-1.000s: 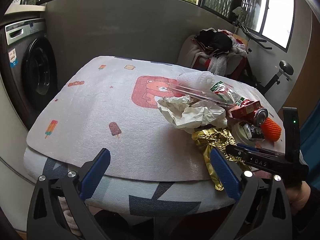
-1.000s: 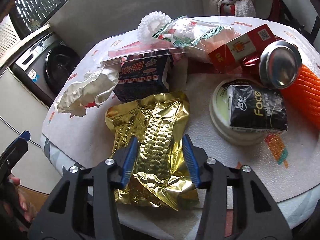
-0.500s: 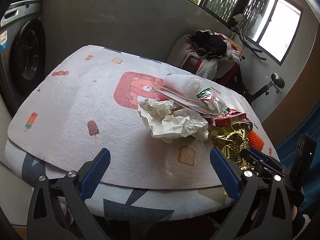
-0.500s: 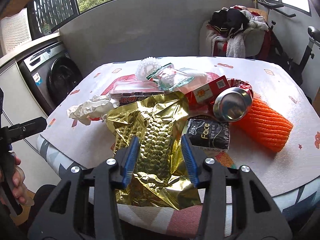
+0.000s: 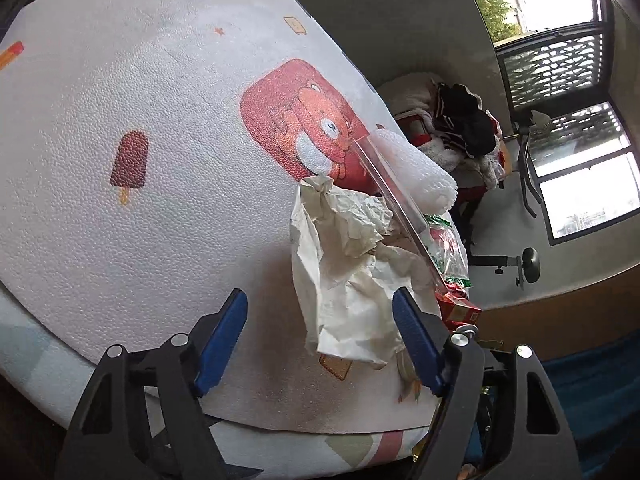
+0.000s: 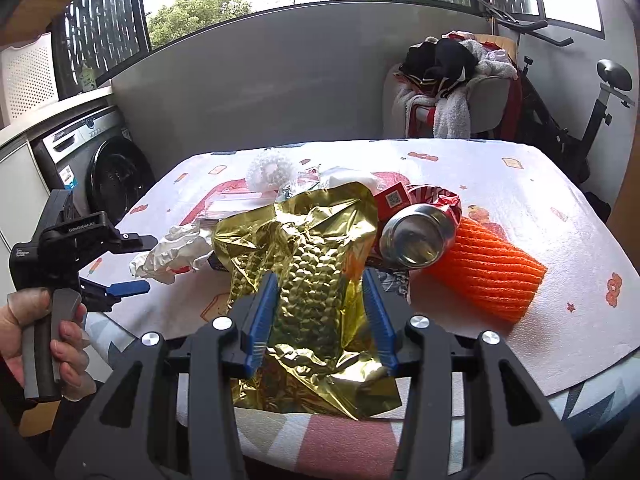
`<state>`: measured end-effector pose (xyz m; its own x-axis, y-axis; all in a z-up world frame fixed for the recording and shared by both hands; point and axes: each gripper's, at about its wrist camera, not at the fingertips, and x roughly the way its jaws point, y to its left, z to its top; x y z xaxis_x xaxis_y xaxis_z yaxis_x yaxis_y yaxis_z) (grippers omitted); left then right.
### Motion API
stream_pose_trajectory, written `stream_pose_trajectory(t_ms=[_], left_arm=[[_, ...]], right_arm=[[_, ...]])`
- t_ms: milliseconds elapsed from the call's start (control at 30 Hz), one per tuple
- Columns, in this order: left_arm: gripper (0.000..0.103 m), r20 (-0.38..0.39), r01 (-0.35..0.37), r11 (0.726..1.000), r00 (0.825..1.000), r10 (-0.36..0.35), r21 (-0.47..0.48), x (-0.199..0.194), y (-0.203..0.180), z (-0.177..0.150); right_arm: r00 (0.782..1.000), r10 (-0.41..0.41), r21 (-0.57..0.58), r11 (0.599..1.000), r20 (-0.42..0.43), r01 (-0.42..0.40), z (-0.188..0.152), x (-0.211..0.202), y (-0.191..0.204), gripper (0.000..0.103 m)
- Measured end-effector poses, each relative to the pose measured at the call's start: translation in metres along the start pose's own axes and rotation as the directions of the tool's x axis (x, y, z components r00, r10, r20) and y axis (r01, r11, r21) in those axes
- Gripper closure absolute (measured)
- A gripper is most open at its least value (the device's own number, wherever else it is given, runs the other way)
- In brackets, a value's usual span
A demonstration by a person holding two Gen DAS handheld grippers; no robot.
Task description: Collect trash
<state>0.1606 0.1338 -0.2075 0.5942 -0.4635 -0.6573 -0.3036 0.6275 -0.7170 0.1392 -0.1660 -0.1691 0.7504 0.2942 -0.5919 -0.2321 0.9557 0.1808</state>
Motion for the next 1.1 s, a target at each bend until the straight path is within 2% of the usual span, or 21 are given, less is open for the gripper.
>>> stream_pose_trajectory(t_ms=[33, 67, 100, 133, 167, 233, 333, 433, 500, 600, 667, 833, 1000, 1100], left_arm=[[0.060, -0.006, 0.000, 1.000, 1.000, 0.000, -0.005, 0.003, 0.000, 0.001], [0.069, -0.009, -0.020, 1.000, 1.000, 0.020, 0.005, 0.004, -0.001, 0.001], [0.085, -0.006, -0.049, 0.998, 0.999, 0.049, 0.030, 0.002, -0.003, 0.001], [0.095, 0.002, -0.062, 0.996, 0.998, 0.062, 0.064, -0.001, -0.006, 0.002], [0.097, 0.018, -0.076, 0.992, 0.997, 0.075, 0.098, -0.006, -0.008, 0.003], [0.098, 0.067, -0.120, 0.979, 0.992, 0.110, 0.165, -0.021, -0.015, 0.006], [0.098, 0.156, -0.196, 0.939, 0.975, 0.156, 0.284, -0.048, -0.031, 0.009], [0.098, 0.265, -0.307, 0.866, 0.941, 0.212, 0.394, -0.073, -0.053, 0.007], [0.098, 0.320, -0.353, 0.820, 0.921, 0.221, 0.451, -0.087, -0.066, 0.005], [0.098, 0.343, -0.365, 0.775, 0.917, 0.203, 0.516, -0.106, -0.082, -0.007], [0.098, 0.341, -0.357, 0.752, 0.921, 0.187, 0.554, -0.111, -0.091, -0.018], [0.098, 0.273, -0.289, 0.726, 0.951, 0.144, 0.624, -0.109, -0.096, -0.059], [0.098, 0.217, -0.242, 0.637, 0.969, 0.120, 0.732, -0.098, -0.096, -0.118], [0.098, 0.165, -0.188, 0.614, 0.982, 0.095, 0.767, -0.097, -0.088, -0.145]], right_arm=[[1.000, -0.001, 0.005, 1.000, 0.000, 0.001, 0.000, -0.001, -0.001, 0.057], [1.000, -0.002, 0.008, 1.000, 0.002, 0.002, 0.000, -0.001, -0.002, 0.057], [1.000, -0.004, 0.011, 1.000, 0.005, 0.004, 0.000, -0.003, -0.003, 0.057], [1.000, -0.006, 0.013, 1.000, 0.008, 0.006, -0.001, -0.004, -0.003, 0.057], [1.000, -0.009, 0.016, 1.000, 0.011, 0.008, -0.002, -0.005, -0.003, 0.057], [1.000, -0.010, 0.025, 1.000, 0.016, 0.010, -0.003, -0.008, -0.004, 0.057], [1.000, -0.012, 0.031, 0.999, 0.024, 0.011, -0.004, -0.012, -0.002, 0.057], [0.999, -0.009, 0.035, 0.999, 0.035, 0.008, -0.005, -0.018, 0.000, 0.057], [0.999, -0.008, 0.034, 0.999, 0.044, 0.007, -0.005, -0.023, 0.001, 0.057], [0.998, -0.008, 0.031, 0.999, 0.056, 0.006, -0.005, -0.031, 0.002, 0.057], [0.998, -0.008, 0.033, 0.999, 0.064, 0.005, -0.004, -0.037, 0.000, 0.057], [0.997, -0.016, 0.025, 1.000, 0.076, 0.014, -0.006, -0.053, 0.002, 0.057], [0.995, -0.028, 0.018, 0.999, 0.094, 0.027, -0.013, -0.075, 0.003, 0.057], [0.994, -0.041, 0.020, 0.999, 0.099, 0.039, -0.019, -0.088, 0.000, 0.057]])
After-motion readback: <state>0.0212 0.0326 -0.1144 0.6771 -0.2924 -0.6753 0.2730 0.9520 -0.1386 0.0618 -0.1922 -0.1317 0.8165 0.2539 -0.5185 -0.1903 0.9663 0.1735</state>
